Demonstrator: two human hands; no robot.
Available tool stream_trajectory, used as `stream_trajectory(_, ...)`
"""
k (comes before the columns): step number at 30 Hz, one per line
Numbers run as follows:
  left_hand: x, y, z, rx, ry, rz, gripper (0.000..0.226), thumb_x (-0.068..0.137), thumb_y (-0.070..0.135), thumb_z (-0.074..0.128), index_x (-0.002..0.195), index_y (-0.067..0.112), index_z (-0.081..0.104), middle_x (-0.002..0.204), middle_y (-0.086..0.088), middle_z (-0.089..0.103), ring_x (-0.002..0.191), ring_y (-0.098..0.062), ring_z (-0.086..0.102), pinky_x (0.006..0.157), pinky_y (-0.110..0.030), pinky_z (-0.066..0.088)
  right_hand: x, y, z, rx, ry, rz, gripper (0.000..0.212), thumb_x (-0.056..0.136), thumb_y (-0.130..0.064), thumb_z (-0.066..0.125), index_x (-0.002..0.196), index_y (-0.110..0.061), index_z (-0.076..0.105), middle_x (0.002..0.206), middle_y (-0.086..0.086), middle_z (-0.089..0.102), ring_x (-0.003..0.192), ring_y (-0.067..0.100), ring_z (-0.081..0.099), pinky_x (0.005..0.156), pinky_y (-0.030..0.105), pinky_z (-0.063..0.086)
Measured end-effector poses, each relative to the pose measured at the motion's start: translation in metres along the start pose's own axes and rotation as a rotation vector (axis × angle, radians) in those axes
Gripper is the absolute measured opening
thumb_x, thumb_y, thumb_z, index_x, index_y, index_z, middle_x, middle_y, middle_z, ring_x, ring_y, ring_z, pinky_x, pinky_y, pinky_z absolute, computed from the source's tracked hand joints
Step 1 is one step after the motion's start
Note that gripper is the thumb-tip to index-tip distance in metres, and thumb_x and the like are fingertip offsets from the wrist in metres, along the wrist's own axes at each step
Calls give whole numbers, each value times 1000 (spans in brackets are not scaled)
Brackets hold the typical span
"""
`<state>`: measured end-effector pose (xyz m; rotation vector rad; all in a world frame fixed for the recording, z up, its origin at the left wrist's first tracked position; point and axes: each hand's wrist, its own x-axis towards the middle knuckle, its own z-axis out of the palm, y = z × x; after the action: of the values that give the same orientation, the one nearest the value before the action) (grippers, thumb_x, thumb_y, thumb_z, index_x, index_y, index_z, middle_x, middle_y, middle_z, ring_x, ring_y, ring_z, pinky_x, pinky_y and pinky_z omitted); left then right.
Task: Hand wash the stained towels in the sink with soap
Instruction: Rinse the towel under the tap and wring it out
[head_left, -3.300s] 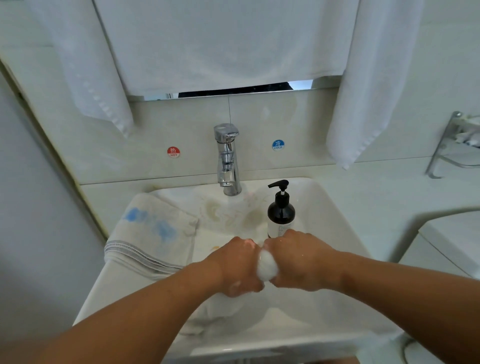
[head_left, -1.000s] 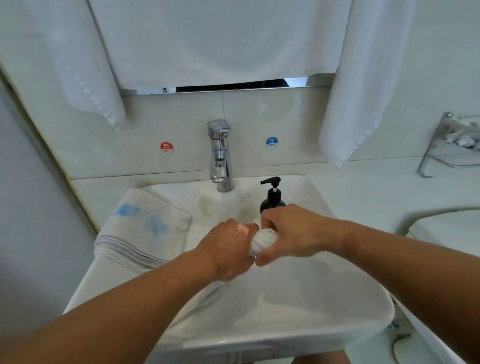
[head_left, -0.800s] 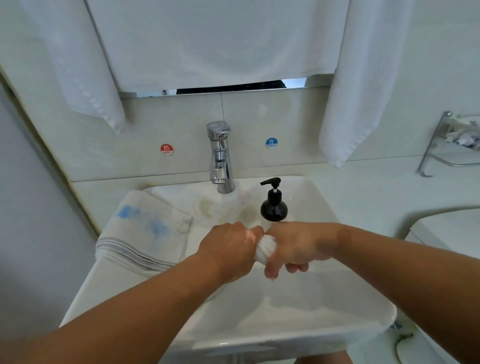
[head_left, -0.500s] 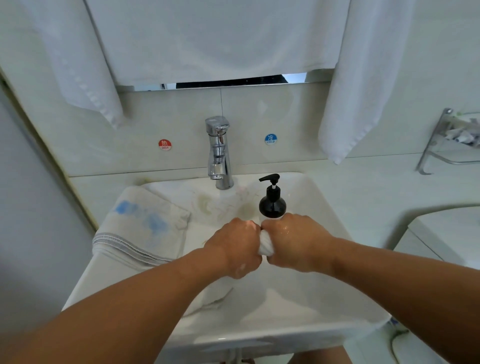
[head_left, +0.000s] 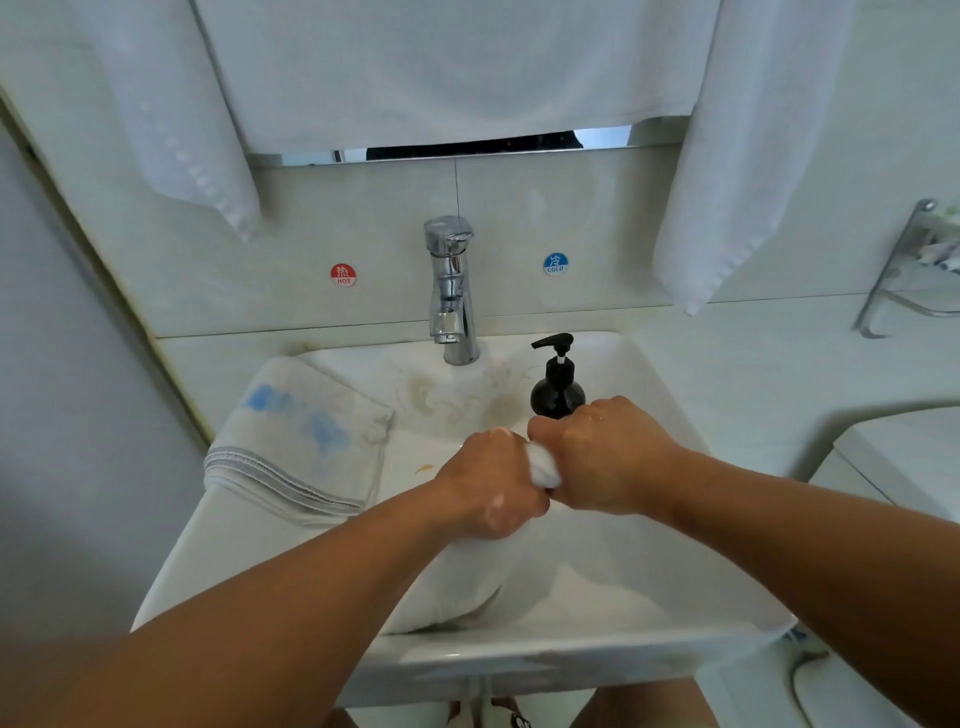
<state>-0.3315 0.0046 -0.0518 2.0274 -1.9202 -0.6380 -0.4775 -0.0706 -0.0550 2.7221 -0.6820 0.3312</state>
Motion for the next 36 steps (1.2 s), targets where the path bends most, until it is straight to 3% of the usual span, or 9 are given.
stream_trajectory(3, -4, -3, -3, -39, -28, 45, 18, 77, 22, 74, 89, 10, 68, 88, -6, 70, 84, -25, 67, 70, -38, 52, -5, -8, -6, 91, -112, 93, 27, 79, -44, 65, 94, -24, 54, 69, -4, 56, 59, 25, 46, 58, 32, 40)
stream_trajectory(7, -17, -24, -13, -247, -63, 143, 49, 66, 51, 87, 105, 32, 63, 96, 9, 69, 86, -12, 66, 74, -33, 57, -14, 2, -37, 189, -158, 228, 31, 79, -45, 65, 105, -34, 50, 73, -9, 48, 75, 21, 52, 65, 32, 39)
stream_trajectory(11, -21, -39, 4, -187, -27, 146, 53, 62, 45, 88, 109, 35, 68, 96, 10, 72, 88, -12, 68, 80, -40, 58, -23, 23, -42, 207, -138, 270, 41, 75, -42, 72, 112, -37, 54, 90, -7, 67, 84, 20, 61, 73, 34, 51)
stream_trajectory(14, -15, -36, 6, -135, 94, 177, 41, 65, 33, 82, 103, 30, 67, 93, 9, 71, 86, -16, 66, 75, -38, 56, -28, 35, -43, 392, -281, 262, 56, 68, -53, 79, 117, -39, 57, 96, -13, 69, 88, 12, 63, 77, 33, 52)
stream_trajectory(19, -9, -26, -11, 115, 208, 331, 26, 74, 29, 76, 97, 25, 65, 89, 5, 69, 80, -19, 63, 67, -29, 51, -10, 41, -68, 444, -586, 257, 54, 64, -74, 74, 86, -25, 68, 88, -5, 68, 84, 14, 64, 79, 38, 55)
stream_trajectory(24, -3, -21, -16, 257, 390, 500, 27, 79, 38, 66, 101, 24, 61, 97, 3, 60, 76, -23, 61, 65, -38, 54, 3, 27, -68, 1066, -971, 424, 39, 84, -11, 79, 118, -6, 62, 107, 14, 72, 78, 19, 72, 73, 34, 58)
stream_trajectory(28, 0, -15, -19, 343, 62, 282, 41, 81, 30, 73, 120, 30, 60, 108, 3, 68, 95, -22, 64, 81, -37, 56, 4, 16, -63, 522, -766, 242, 29, 77, -31, 83, 97, -17, 67, 68, -9, 68, 68, 12, 67, 61, 26, 50)
stream_trajectory(31, 3, -7, -18, 215, -60, 210, 36, 76, 35, 81, 108, 25, 67, 100, 2, 69, 88, -20, 63, 76, -33, 55, 0, 8, -63, 184, -590, 168, 38, 77, -51, 79, 104, -30, 64, 81, -10, 60, 81, 13, 59, 58, 29, 43)
stream_trajectory(36, -1, 2, -15, 51, -124, 119, 46, 72, 49, 85, 85, 10, 65, 76, -2, 65, 66, -20, 58, 63, -37, 49, -8, 9, -49, -41, -321, 47, 24, 89, -41, 60, 110, -30, 54, 82, -7, 53, 72, 23, 54, 63, 31, 38)
